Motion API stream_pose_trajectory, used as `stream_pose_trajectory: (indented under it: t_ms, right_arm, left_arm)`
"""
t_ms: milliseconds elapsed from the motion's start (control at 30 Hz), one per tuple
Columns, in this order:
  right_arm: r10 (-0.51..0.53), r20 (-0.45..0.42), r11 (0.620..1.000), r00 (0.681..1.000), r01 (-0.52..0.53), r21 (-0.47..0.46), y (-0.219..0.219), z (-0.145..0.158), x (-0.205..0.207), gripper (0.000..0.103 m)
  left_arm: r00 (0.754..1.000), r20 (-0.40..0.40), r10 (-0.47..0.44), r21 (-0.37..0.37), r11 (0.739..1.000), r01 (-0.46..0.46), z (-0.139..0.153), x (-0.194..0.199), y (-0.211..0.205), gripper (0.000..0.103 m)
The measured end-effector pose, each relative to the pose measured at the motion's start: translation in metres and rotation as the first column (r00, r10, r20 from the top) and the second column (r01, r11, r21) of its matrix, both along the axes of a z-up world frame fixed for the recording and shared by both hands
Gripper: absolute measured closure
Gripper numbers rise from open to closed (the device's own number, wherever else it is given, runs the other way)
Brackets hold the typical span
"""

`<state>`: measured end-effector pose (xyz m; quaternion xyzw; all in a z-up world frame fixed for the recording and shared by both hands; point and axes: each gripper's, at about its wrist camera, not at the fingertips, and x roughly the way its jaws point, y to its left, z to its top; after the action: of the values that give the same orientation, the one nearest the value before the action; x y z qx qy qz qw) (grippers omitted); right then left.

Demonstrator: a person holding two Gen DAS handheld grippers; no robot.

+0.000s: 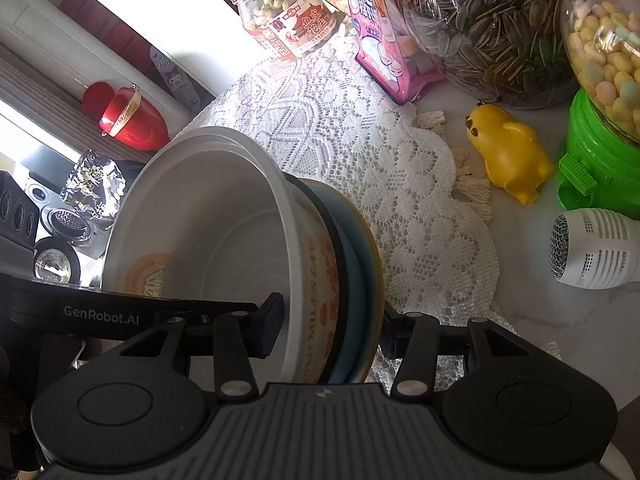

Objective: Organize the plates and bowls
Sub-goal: 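Carry the held bowl stack with both grippers toward the steel bowl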

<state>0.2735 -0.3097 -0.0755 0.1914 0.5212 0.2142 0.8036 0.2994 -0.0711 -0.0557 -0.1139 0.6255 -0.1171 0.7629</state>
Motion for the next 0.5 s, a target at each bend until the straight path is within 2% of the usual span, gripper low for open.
stream_pose_trajectory:
  t_ms: [500]
  right_arm:
    - [0.023,-0.022,0.999,1.000,-0.023,-0.032,0.0010,0.0025,0.0030,0.057]
  left_arm:
    - [0.998,0.006,-0.065,0.027,0.998,0.065,0.0007,-0.0018,-0.0060,0.042]
